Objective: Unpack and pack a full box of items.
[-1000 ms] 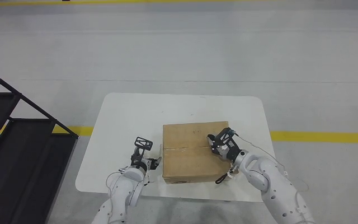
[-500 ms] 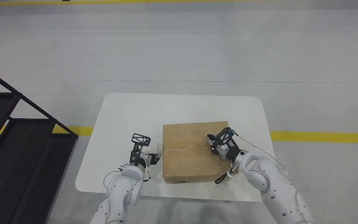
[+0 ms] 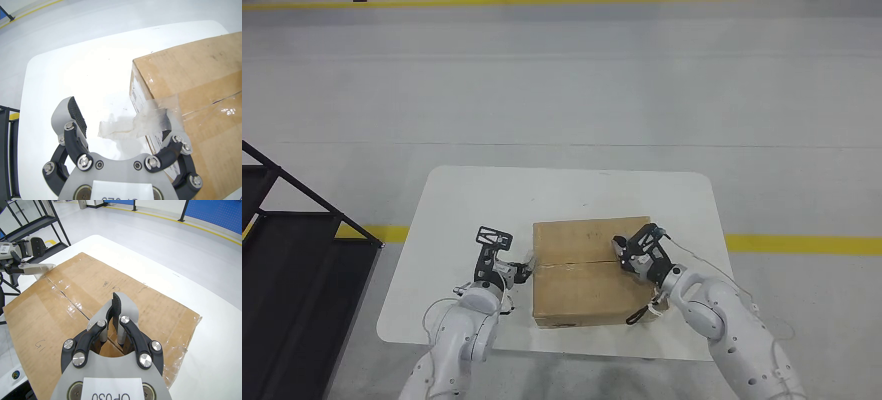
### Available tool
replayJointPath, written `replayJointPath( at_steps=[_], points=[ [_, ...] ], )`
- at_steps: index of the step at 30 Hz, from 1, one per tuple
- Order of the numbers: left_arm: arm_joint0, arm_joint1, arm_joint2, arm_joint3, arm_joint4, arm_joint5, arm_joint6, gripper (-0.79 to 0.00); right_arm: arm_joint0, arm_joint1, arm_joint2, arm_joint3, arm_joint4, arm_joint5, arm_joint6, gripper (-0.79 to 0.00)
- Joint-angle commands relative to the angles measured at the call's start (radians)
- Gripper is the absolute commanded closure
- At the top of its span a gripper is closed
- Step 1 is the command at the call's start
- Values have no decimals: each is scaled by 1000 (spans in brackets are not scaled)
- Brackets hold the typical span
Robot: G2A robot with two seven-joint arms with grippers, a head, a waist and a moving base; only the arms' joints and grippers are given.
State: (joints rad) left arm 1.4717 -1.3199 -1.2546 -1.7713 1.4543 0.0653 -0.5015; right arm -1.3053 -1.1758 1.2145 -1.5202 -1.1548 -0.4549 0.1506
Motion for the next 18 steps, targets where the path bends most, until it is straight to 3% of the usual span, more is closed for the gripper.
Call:
replayJointPath(
  at_steps=[1, 18],
  points=[
    [-17, -2, 17, 5, 14, -5, 0, -785, -3, 1, 10, -8, 7, 4, 1, 0],
    [-77, -19, 136, 45, 67, -41, -11, -785, -60, 20, 143, -43, 49, 56, -5, 0]
  ],
)
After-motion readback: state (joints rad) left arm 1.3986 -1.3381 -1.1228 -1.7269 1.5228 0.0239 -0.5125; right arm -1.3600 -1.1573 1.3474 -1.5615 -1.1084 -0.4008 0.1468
